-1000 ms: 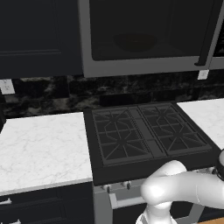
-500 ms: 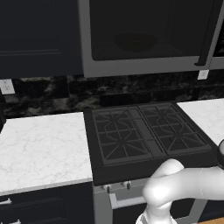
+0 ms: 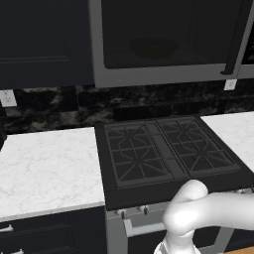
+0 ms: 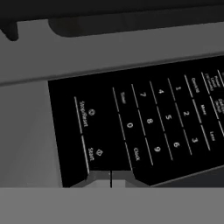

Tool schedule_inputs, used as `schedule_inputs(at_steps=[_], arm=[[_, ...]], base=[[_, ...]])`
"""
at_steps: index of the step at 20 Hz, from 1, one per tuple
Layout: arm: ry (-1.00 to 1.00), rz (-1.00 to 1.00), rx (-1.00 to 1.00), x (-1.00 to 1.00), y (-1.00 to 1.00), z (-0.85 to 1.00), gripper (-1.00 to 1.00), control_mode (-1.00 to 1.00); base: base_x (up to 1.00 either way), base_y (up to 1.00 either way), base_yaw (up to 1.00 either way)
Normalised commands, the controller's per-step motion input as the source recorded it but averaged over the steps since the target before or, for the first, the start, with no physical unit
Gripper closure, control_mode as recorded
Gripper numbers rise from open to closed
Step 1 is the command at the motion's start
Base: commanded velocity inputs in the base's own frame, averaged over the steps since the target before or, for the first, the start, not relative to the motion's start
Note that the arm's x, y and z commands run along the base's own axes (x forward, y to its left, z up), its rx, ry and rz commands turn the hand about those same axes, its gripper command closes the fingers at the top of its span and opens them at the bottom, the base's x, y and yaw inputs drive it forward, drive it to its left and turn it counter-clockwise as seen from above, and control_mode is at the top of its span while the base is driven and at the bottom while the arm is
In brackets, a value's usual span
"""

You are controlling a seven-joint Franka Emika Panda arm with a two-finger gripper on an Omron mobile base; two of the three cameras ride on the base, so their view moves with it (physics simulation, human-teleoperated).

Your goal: Open the microwave, place the bowl with waffle inside the microwave, then close the microwave door and turn it on.

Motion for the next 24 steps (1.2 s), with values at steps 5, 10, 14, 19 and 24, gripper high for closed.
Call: schedule_inputs(at_steps=[5,10,14,19,24], arm=[[-0.08,0.0,-0.02,0.0,0.0,-0.43,1.0,-1.0],[-0.04,0.0,-0.03,0.33,0.11,-0.09,1.0,-1.0],[-0.05,0.0,-0.07,0.44,0.14,0.09,1.0,-1.0],[-0.03,0.0,-0.04,0.51,-0.04,0.15,1.0,-1.0],[-0.01,0.0,0.0,0.57,-0.14,0.16,1.0,-1.0]], base=[[0.0,0.0,0.0],[0.0,0.0,0.0],[0.0,0.0,0.0],[0.0,0.0,0.0],[0.0,0.0,0.0]])
